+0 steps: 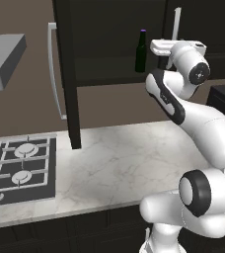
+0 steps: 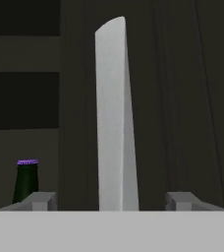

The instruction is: Get the candle and the beer from the cabinet and move them to the dining counter.

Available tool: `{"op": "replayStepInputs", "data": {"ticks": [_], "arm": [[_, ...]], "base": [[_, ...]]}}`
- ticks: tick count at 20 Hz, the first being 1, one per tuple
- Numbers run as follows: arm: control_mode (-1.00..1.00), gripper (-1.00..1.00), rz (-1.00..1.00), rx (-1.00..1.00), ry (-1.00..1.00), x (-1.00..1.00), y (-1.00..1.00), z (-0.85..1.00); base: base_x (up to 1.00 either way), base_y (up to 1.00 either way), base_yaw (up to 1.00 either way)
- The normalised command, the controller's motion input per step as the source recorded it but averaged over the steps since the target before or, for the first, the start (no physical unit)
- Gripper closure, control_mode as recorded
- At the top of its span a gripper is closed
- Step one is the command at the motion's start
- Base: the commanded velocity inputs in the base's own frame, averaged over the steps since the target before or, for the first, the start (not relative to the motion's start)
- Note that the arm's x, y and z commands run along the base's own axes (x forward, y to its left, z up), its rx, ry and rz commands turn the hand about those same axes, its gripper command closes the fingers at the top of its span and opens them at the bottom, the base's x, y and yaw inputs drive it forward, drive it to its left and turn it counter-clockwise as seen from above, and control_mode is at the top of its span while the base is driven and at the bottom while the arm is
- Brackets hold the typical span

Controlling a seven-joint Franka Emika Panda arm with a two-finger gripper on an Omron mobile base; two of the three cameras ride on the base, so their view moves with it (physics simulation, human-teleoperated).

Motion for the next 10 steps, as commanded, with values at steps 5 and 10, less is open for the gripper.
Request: {"op": "replayStepInputs", "data": {"ticks": [5,10], "arm": [[-1.00,1.00,0.00,0.00,0.00,0.07,0.00,0.00],[-1.00,1.00,0.00,0.00,0.00,0.05,0.00,0.00]], "base": [[0.00,0.00,0.00],[0.00,0.00,0.00]]}}
